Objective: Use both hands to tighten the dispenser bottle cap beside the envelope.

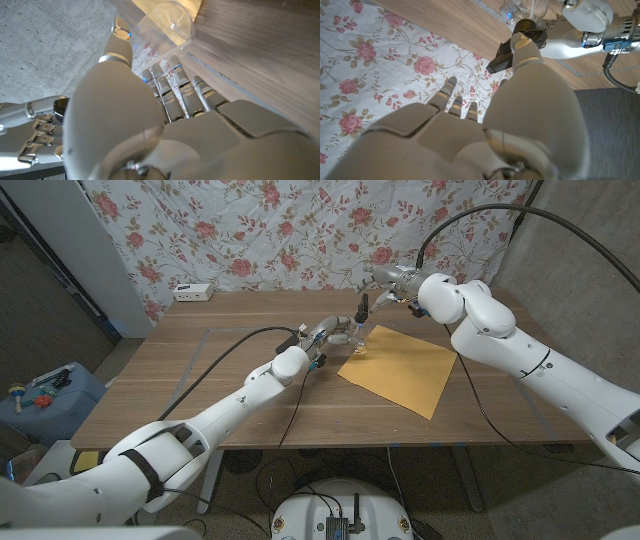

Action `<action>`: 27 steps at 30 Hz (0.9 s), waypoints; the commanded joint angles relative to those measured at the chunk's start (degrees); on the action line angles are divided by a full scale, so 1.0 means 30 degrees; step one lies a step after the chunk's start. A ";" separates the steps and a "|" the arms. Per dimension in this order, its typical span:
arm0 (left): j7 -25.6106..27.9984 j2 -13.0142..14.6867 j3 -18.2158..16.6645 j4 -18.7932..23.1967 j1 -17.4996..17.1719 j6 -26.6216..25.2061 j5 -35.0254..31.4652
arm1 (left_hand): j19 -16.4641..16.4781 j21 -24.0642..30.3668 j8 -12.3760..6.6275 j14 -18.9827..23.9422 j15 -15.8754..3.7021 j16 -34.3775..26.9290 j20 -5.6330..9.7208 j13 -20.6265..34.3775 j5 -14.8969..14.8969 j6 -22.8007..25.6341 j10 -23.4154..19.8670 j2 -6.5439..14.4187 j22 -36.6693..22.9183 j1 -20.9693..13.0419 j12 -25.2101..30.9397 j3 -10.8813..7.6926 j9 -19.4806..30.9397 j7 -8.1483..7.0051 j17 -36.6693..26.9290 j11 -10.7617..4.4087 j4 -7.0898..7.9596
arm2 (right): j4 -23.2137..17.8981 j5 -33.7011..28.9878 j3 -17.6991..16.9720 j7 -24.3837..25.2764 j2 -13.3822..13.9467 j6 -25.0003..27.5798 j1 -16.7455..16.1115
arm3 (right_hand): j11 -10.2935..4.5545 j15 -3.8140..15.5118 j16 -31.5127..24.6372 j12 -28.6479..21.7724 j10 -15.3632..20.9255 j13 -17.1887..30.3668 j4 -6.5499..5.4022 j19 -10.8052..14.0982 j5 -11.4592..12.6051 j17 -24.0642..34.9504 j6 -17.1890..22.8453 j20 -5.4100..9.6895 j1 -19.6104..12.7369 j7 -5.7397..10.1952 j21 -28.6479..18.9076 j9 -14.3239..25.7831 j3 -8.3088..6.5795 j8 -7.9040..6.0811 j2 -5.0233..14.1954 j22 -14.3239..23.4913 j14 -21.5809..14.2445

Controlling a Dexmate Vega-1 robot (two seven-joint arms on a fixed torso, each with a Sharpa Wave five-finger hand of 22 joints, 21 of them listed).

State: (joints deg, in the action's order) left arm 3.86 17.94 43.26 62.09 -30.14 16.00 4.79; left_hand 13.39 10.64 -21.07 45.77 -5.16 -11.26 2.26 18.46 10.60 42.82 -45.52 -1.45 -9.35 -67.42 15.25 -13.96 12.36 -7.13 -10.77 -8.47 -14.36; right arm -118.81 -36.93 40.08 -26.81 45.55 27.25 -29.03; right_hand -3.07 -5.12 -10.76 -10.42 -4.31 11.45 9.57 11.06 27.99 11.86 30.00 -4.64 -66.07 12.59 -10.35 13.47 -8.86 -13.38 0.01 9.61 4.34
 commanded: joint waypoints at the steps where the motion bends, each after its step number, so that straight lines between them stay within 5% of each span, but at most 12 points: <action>1: 0.0024 0.0118 -0.0070 0.0204 -0.0107 0.0005 -0.0004 | 0.0112 -0.0023 -0.0117 0.0174 -0.1274 -0.0078 -0.0007 0.4644 0.0108 0.3259 -0.1788 0.2564 -0.0055 0.1949 0.0065 -0.2041 0.0088 0.0776 -0.0079 -0.0220 0.1867 | 0.0296 0.0250 0.0331 -0.0211 -0.0001 0.0087 0.0338 | -0.0004 -0.0015 -0.0114 -0.0185 -0.0230 0.0057 -0.0076 -0.0046 0.0093 0.0078 0.0219 -0.0014 -0.0182 0.0071 -0.0063 0.0024 0.0034 -0.0167 -0.0036 0.0009 0.0127; 14: 0.0033 0.0133 -0.0074 0.0284 -0.0171 0.0062 -0.0027 | 0.0121 -0.0020 -0.0099 0.0158 -0.1296 -0.0085 -0.0047 0.4661 0.0109 0.3225 -0.1776 0.2585 -0.0055 0.1936 0.0068 -0.2051 0.0088 0.0771 -0.0095 -0.0207 0.1861 | 0.0335 0.0623 0.0643 -0.1250 -0.0096 0.0948 0.0962 | 0.0504 -0.0328 -0.0161 -0.0193 -0.0438 0.0058 -0.0405 -0.0011 0.0027 0.0094 0.0168 -0.0153 0.0254 0.0058 -0.0111 -0.0009 0.0304 -0.0111 -0.0237 0.0017 0.0260; 27: 0.0059 0.0184 -0.0064 0.0479 -0.0247 0.0013 -0.0098 | 0.0134 -0.0017 -0.0107 0.0149 -0.1296 -0.0079 -0.0051 0.4668 0.0112 0.3255 -0.1782 0.2575 -0.0056 0.1929 0.0073 -0.2057 0.0089 0.0773 -0.0091 -0.0288 0.1849 | 0.0114 0.1057 0.0837 -0.1533 -0.0019 0.1578 0.1277 | 0.1254 -0.0411 -0.0272 -0.0307 -0.0430 0.0068 -0.0993 0.0278 -0.0171 0.0134 -0.0126 0.0563 0.1393 0.0014 -0.0219 -0.0151 0.0821 0.0121 -0.0452 0.0015 0.0311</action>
State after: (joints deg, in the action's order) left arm 4.00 18.31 43.07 63.04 -30.68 16.06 4.66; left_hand 13.39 10.64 -20.96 45.76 -5.16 -11.09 2.26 18.46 10.44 42.82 -45.52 -1.45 -9.35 -67.42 15.19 -13.96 12.40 -7.13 -10.81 -8.47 -14.36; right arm -117.90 -34.64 42.00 -30.47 45.39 30.21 -26.01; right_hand 0.24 -6.14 -11.26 -10.96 -5.74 11.46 7.26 11.37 27.72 12.14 29.85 -3.50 -62.80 12.90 -10.64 13.03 -6.54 -13.11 -1.37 9.61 5.37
